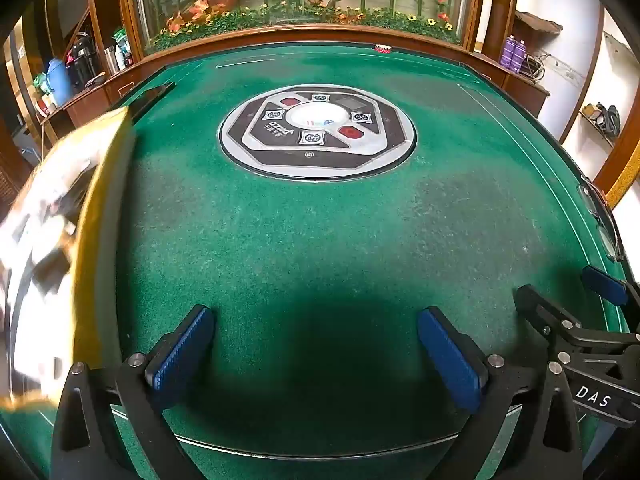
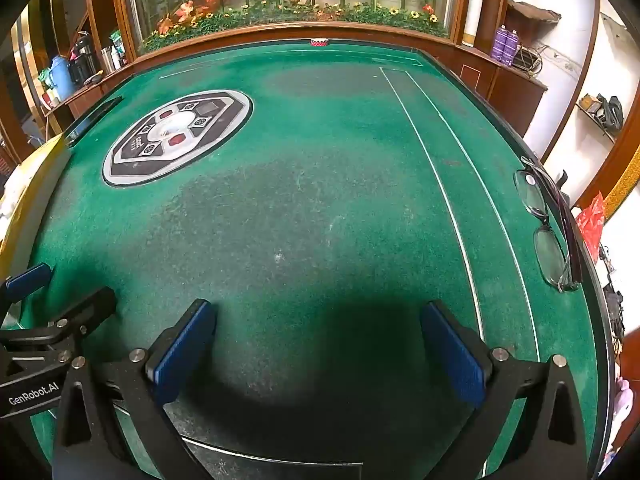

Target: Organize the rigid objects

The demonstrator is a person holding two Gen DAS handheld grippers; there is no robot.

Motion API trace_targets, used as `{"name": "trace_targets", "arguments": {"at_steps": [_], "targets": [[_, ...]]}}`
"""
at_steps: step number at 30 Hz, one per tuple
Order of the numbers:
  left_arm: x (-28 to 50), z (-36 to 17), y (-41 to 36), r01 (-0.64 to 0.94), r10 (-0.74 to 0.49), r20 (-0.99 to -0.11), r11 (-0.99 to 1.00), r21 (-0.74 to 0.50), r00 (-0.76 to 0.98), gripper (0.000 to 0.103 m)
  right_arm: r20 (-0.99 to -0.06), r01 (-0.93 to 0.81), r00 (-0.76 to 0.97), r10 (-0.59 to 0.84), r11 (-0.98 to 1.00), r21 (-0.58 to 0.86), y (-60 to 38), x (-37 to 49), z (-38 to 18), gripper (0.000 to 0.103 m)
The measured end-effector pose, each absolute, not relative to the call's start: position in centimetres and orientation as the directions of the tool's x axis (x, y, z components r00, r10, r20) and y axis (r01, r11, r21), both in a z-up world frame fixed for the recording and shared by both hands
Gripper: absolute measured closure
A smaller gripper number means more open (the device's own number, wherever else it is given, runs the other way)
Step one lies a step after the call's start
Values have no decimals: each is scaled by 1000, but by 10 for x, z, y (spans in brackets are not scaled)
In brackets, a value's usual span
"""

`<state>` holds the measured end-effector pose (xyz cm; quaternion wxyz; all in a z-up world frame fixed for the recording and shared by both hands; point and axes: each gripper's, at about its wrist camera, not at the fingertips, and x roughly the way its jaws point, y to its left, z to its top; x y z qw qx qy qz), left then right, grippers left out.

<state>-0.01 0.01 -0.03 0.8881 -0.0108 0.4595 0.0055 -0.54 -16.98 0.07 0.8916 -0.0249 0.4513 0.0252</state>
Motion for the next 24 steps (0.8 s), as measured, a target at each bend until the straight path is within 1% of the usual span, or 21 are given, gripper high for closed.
{"name": "trace_targets", "arguments": {"at_steps": [24], "targets": [[0,0,-1,-20,0,-816,1000,-15,578,0,-806,-67,592,22,998,-22,-169,-5,1,0]]}}
